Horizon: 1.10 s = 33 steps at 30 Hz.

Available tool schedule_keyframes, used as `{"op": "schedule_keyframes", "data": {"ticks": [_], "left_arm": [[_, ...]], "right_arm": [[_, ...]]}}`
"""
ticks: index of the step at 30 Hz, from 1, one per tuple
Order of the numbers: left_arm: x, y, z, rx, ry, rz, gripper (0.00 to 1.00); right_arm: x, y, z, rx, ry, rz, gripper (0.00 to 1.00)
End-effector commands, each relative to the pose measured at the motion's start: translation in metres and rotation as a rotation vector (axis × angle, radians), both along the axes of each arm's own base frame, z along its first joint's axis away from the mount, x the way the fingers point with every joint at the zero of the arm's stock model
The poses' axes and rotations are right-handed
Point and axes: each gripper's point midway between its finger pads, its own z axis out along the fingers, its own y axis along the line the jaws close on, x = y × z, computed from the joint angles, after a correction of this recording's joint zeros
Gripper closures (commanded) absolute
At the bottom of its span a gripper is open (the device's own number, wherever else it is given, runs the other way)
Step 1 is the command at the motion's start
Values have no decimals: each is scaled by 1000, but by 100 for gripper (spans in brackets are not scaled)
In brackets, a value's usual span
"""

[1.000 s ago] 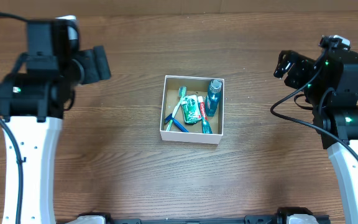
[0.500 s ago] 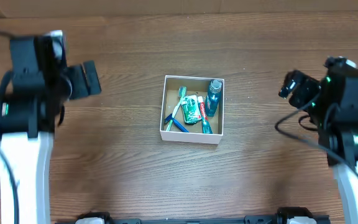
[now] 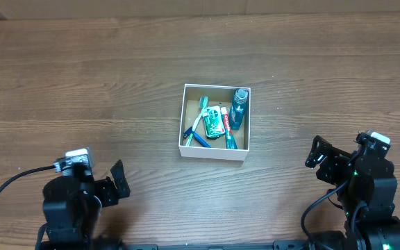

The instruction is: Pack container

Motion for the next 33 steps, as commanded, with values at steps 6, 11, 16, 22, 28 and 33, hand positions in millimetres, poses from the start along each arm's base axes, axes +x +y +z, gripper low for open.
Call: {"op": "schedule_keyframes", "data": {"ticks": [6, 11, 16, 22, 28, 33], "left_arm": [[-19, -2, -27, -23, 120, 8, 0], [-19, -2, -27, -23, 120, 8, 0], [-19, -2, -27, -23, 120, 8, 0], [-19, -2, -27, -23, 120, 8, 0], [-19, -2, -27, -23, 120, 8, 0], [-19, -2, -27, -23, 120, 8, 0]], "right_arm": [[0, -2, 3, -8, -10, -9, 0], [-1, -2, 2, -8, -8, -9, 0], [-9, 7, 12, -52, -131, 80, 0], [-11, 24, -6, -29, -410, 174, 0], [12, 30, 15, -137, -675, 217, 0], [24, 34, -33, -243, -609, 276, 0]]}}
